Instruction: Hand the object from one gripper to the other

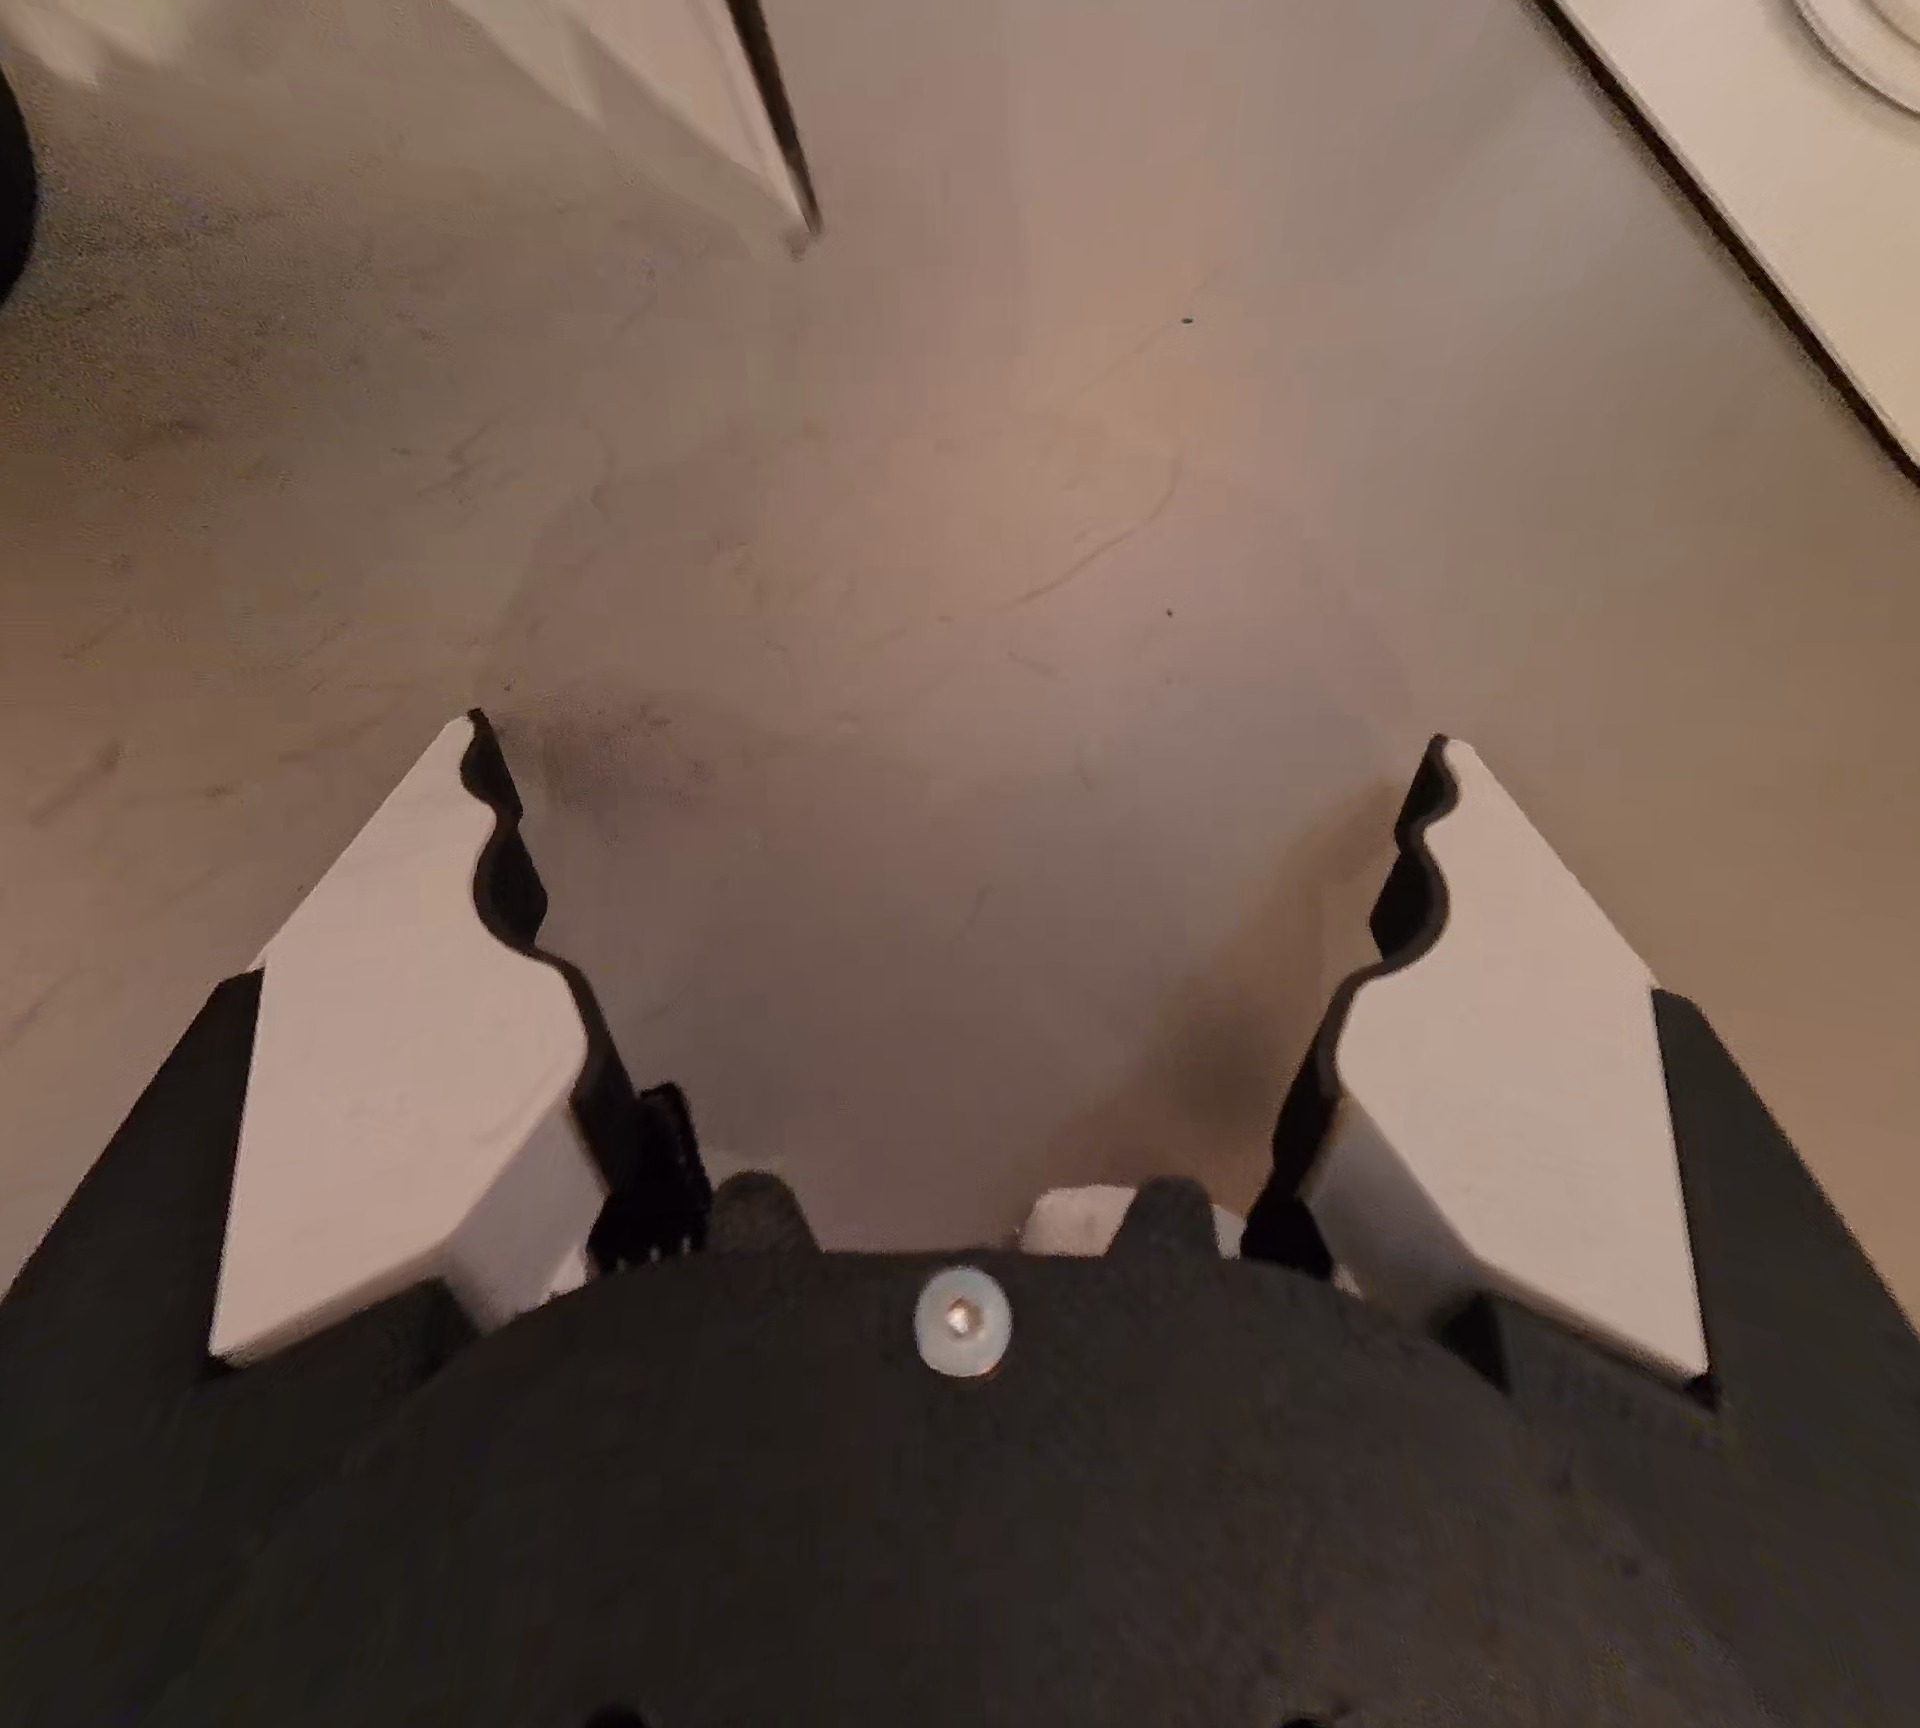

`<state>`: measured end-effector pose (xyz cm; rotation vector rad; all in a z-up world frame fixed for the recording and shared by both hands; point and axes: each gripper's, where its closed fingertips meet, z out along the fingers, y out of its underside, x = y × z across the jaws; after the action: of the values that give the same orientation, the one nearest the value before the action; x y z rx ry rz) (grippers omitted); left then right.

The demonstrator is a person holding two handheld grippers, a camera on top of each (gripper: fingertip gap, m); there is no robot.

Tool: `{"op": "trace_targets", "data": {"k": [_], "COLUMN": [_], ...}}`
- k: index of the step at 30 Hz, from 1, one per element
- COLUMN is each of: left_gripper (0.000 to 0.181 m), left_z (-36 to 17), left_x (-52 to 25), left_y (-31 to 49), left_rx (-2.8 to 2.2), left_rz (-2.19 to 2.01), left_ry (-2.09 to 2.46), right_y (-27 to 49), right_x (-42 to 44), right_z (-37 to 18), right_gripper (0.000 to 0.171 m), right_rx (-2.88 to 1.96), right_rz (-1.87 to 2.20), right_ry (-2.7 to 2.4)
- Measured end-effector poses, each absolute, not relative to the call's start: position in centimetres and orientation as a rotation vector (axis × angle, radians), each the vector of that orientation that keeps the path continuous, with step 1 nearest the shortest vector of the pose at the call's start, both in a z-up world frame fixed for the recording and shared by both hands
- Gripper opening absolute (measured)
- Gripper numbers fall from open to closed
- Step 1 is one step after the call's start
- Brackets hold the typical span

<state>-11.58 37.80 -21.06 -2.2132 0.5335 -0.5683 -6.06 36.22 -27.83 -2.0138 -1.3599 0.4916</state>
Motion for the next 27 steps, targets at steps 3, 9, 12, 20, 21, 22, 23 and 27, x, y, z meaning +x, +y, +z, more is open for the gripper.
{"op": "trace_targets", "data": {"k": [3,9,12,20,21,22,23,27], "left_gripper": [0.115,0.127,0.139,0.143,0.143,0.143,0.143,0.143], "left_z": [-24.7,-27.7,-28.0,-27.9,-27.9,-27.9,-27.9,-27.8], "left_x": [-12.8,-14.1,-14.4,-14.3,-14.4,-14.4,-14.4,-14.4], "left_y": [38.3,39.3,39.7,40.0,40.0,40.1,40.1,40.2], "left_rx": [-2.303,-2.398,-2.387,-2.366,-2.366,-2.366,-2.366,-2.366], "left_rz": [-0.304,-0.196,-0.178,-0.181,-0.182,-0.182,-0.182,-0.182], "left_ry": [0.560,0.468,0.477,0.479,0.478,0.478,0.479,0.479], "right_y": [36.2,36.2,36.2,36.0,35.9,35.8,35.8,35.8], "right_x": [-6.1,-6.1,-6.1,-6.2,-6.2,-6.2,-6.2,-6.2], "right_z": [-27.9,-28.0,-27.9,-28.0,-28.0,-28.0,-28.0,-28.0], "right_gripper": [0.159,0.159,0.159,0.159,0.159,0.159,0.159,0.159], "right_rx": [-2.019,-2.026,-2.020,-2.017,-2.015,-2.013,-2.012,-2.012], "right_rz": [0.498,0.508,0.505,0.514,0.516,0.520,0.523,0.523], "right_ry": [-1.364,-1.369,-1.371,-1.385,-1.389,-1.396,-1.400,-1.401]}}
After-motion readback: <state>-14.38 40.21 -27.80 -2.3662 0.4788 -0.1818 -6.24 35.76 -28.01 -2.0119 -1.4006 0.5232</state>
